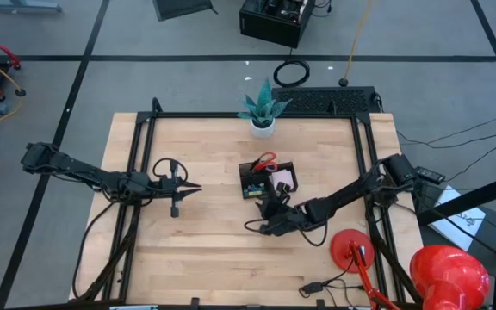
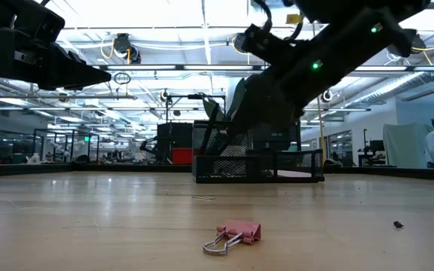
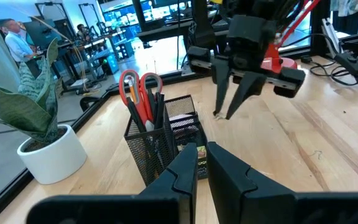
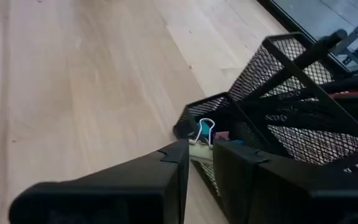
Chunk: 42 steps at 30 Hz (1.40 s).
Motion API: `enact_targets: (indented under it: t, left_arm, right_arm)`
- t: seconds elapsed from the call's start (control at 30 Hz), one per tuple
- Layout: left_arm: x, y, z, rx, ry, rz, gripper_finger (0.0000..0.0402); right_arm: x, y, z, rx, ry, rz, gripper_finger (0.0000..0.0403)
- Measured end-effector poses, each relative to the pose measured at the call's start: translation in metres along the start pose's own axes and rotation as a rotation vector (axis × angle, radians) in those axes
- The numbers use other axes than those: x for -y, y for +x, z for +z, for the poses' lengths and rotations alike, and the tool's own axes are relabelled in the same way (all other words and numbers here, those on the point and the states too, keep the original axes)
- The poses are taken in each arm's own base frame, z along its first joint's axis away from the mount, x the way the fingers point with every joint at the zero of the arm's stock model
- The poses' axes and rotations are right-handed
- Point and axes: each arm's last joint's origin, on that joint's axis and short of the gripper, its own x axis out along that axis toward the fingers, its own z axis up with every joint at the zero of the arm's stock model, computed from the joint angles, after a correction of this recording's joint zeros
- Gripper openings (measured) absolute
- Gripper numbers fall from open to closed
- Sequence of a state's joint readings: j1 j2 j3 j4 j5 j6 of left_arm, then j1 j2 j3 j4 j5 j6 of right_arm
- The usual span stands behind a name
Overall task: Pick and place office supplies into organizer
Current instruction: Put the yellow binder clip into the black desk organizer, then put the pink binder clip into the black desk organizer
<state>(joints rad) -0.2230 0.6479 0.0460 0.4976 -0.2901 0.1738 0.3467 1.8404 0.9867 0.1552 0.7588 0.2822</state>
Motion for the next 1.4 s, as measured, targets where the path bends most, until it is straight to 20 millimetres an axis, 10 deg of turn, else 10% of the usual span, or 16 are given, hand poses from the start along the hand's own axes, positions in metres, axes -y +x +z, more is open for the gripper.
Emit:
enact_targets:
  t: [0.67, 1.4]
  left_arm:
    - [0.000, 0.000, 0.000, -0.001, 0.001, 0.000, 0.0042]
    - [0.000, 0.000, 0.000, 0.000, 0.004, 0.000, 0.0042]
  right_arm:
    - [0.033, 0.028, 0.005, -0.062, 0.051, -0.025, 0.0053]
    - [0.041, 0.033, -0.002, -0.124, 0.145, -0.017, 0.0146]
